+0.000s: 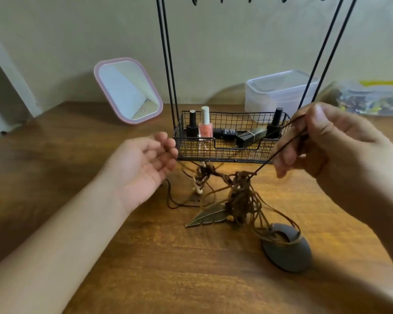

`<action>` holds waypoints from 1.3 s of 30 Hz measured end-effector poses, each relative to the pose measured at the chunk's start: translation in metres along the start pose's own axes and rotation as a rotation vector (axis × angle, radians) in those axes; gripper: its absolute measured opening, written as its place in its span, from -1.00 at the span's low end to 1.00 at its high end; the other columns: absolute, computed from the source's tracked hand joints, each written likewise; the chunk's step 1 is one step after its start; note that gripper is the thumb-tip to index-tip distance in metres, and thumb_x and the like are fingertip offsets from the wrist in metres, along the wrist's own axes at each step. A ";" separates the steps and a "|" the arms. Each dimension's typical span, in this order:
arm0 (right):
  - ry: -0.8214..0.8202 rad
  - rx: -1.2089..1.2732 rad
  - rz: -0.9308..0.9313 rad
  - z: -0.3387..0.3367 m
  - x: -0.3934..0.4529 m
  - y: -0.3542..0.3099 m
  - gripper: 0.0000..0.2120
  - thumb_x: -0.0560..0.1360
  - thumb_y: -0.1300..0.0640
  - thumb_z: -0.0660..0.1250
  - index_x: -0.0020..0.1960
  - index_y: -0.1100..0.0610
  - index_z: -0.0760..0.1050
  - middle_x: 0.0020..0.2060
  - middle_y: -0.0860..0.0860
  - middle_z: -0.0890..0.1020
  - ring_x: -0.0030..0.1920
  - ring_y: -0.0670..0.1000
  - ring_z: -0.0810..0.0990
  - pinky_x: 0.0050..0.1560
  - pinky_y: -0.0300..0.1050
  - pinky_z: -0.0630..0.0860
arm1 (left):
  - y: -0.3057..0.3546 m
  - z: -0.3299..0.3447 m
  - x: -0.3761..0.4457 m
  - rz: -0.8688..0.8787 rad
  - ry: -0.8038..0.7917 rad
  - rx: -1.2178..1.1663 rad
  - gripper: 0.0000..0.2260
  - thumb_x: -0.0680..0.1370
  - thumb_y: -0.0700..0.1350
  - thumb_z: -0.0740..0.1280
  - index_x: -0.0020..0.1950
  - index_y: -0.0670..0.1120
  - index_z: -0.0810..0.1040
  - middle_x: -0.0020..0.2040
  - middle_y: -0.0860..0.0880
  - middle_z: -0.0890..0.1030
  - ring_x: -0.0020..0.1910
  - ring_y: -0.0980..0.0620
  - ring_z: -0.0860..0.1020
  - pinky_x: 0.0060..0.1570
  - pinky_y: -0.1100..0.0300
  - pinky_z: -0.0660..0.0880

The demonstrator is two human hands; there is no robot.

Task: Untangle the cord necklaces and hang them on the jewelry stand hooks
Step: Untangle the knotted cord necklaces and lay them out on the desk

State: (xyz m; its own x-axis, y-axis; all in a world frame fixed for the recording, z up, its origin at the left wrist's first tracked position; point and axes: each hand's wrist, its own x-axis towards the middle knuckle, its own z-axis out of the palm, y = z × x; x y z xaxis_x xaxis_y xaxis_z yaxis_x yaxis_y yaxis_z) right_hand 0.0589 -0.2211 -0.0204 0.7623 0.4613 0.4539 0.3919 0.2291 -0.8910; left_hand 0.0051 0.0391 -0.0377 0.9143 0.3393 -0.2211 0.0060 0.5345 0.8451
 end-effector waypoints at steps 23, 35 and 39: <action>0.186 -0.147 0.303 0.003 0.008 0.011 -0.81 0.52 0.03 0.33 0.04 0.10 0.61 -0.10 0.05 0.73 -0.01 0.03 0.71 0.14 0.09 0.60 | -0.048 0.038 -0.035 0.224 -0.503 0.819 -0.87 0.59 -0.24 0.32 0.07 -0.10 0.63 -0.08 -0.01 0.71 -0.04 0.10 0.67 0.00 0.21 0.58; -0.108 -0.727 0.057 0.021 -0.014 0.004 -0.82 0.43 -0.01 0.45 -0.31 0.02 0.59 -0.43 -0.05 0.64 -0.43 -0.07 0.59 -0.45 -0.25 0.48 | -0.036 0.028 -0.032 -0.201 -0.458 0.042 -0.70 0.53 -0.35 0.22 0.18 -0.13 0.60 -0.15 -0.13 0.66 -0.23 -0.01 0.63 -0.23 0.11 0.62; -0.110 -0.550 0.114 0.027 -0.014 0.009 -0.58 0.52 -0.19 0.31 -0.30 0.11 0.62 -0.44 0.05 0.65 -0.45 0.02 0.62 -0.44 -0.28 0.47 | -0.037 0.027 -0.032 -0.128 -0.517 0.113 -0.65 0.52 -0.41 0.20 0.22 -0.13 0.54 -0.17 -0.12 0.66 -0.21 0.00 0.65 -0.19 0.12 0.63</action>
State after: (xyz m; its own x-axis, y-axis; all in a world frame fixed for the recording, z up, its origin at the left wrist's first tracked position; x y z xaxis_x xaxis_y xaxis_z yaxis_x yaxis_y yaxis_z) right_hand 0.0383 -0.2026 -0.0345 0.7688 0.5505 0.3253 0.5430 -0.2934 -0.7868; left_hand -0.0133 -0.0123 -0.0485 0.9832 -0.1634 -0.0810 0.1474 0.4503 0.8806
